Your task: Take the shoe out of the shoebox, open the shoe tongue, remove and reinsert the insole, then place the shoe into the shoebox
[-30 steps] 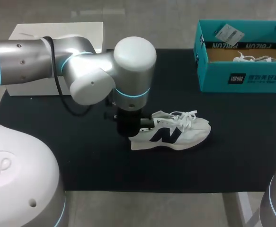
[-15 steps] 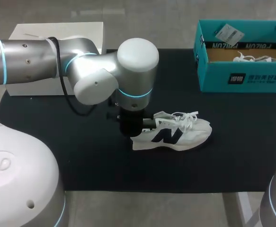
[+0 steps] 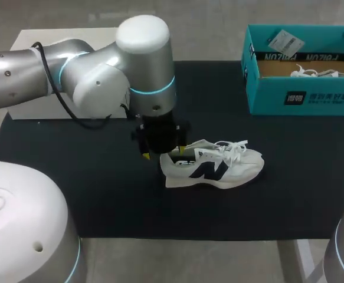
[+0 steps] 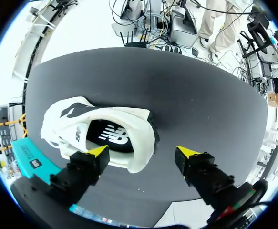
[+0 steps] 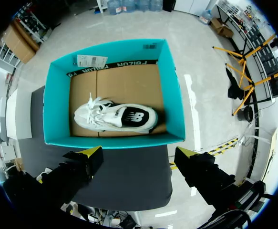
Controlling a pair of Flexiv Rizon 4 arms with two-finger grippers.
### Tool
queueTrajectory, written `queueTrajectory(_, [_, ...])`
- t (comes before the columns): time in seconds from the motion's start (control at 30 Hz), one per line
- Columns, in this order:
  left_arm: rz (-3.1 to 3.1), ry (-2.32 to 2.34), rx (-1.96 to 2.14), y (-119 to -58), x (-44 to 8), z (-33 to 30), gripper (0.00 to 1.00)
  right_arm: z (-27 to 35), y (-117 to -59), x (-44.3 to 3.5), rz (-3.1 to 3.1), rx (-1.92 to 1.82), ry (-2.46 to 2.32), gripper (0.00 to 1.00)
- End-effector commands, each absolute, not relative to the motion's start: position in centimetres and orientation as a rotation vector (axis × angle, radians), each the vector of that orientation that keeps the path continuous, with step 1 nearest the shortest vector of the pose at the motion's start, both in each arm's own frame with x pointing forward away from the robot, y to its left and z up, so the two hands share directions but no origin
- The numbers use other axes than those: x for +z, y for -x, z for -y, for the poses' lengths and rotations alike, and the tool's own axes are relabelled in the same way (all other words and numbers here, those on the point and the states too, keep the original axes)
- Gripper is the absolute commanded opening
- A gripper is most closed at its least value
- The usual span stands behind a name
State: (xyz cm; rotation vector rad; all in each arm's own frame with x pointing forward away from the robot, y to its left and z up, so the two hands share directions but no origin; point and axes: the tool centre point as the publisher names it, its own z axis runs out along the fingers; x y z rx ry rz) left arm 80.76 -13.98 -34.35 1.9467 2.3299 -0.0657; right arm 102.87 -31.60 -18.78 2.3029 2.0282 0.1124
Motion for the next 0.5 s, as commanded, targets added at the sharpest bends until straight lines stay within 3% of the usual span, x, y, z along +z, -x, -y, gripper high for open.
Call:
queueTrajectory(0.03, [-2.354,-1.821,-0.215,-80.3,-32.7,12.7,1.00,31.6,-103.0,-18.8,-2.030,0.110,-2.304,1.00])
queueTrajectory(0.5, [-2.068,-0.976,-1.333,-80.8,-31.2,8.3,1.00,31.6,-103.0,-18.8,-2.030,0.110,-2.304,1.00])
